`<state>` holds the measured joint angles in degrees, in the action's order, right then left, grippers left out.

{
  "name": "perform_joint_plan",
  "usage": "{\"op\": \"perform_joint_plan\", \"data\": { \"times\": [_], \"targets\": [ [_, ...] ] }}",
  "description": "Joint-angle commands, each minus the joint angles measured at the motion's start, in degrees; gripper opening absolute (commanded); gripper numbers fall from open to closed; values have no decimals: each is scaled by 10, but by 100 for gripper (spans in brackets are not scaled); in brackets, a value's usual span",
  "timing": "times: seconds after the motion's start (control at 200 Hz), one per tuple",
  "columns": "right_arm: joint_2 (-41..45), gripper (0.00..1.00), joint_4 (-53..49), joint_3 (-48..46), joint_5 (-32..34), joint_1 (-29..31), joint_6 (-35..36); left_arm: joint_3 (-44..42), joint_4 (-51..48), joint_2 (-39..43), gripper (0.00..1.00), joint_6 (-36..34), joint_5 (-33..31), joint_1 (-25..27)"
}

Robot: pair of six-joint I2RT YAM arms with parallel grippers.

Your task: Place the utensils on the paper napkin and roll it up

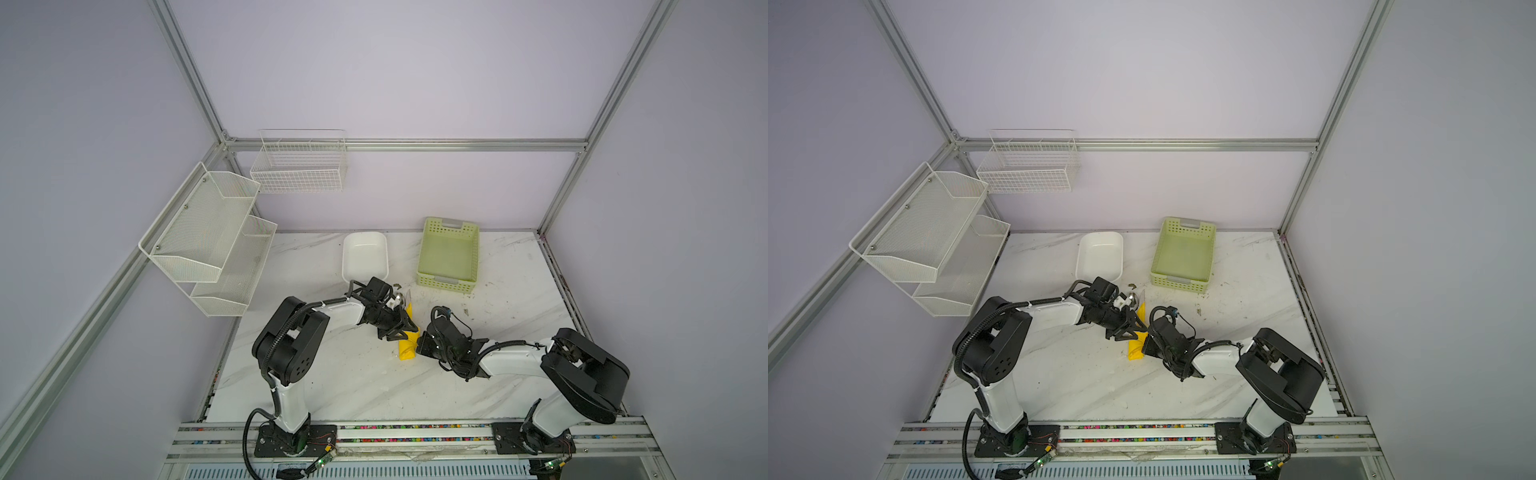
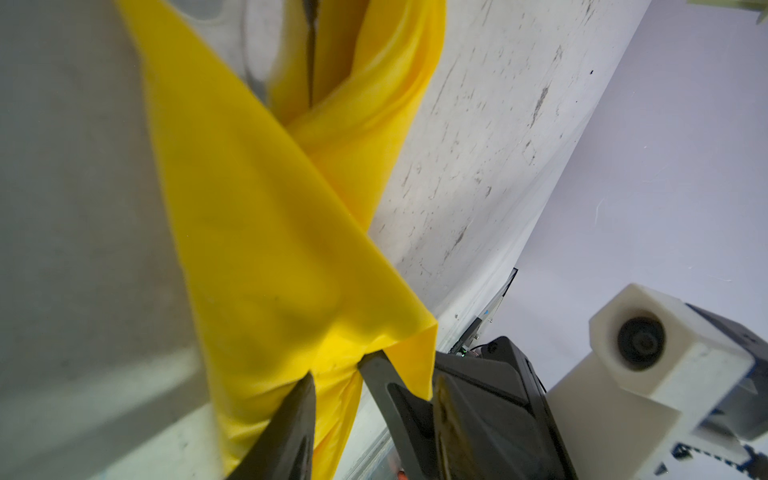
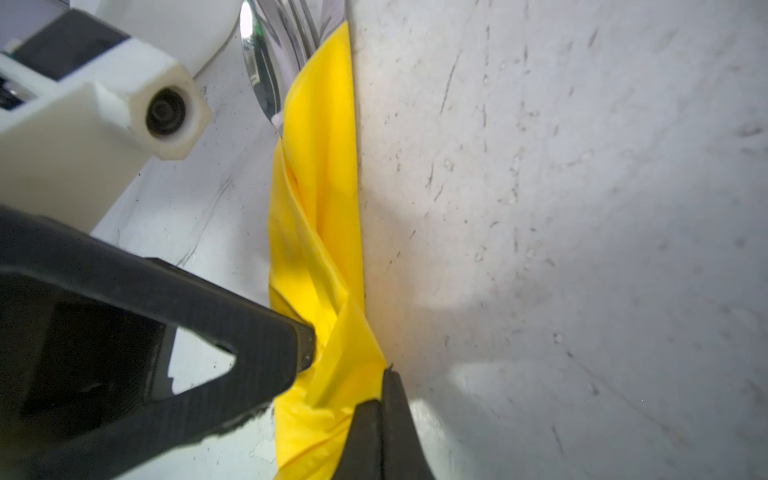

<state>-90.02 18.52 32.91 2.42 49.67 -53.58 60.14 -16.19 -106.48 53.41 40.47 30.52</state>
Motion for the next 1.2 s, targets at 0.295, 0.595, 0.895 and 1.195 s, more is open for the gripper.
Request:
{"op": "perform_joint_plan", "data": {
  "times": [0.295,0.595,0.895,1.195],
  "targets": [
    [26,13,-9,-26,-51,-62,-27,14,-96,-9,40,-21,-61,0],
    [99,20,-86,4,-98,-66,19,16,-97,-11,27,-23,-60,-1],
    [64,11,-3,31,-235,-29,53,17,-96,-14,23,-21,-58,-1],
    [3,11,-34,66,-198,19,73,19,-95,-15,23,-17,-58,-1]
  ]
}}
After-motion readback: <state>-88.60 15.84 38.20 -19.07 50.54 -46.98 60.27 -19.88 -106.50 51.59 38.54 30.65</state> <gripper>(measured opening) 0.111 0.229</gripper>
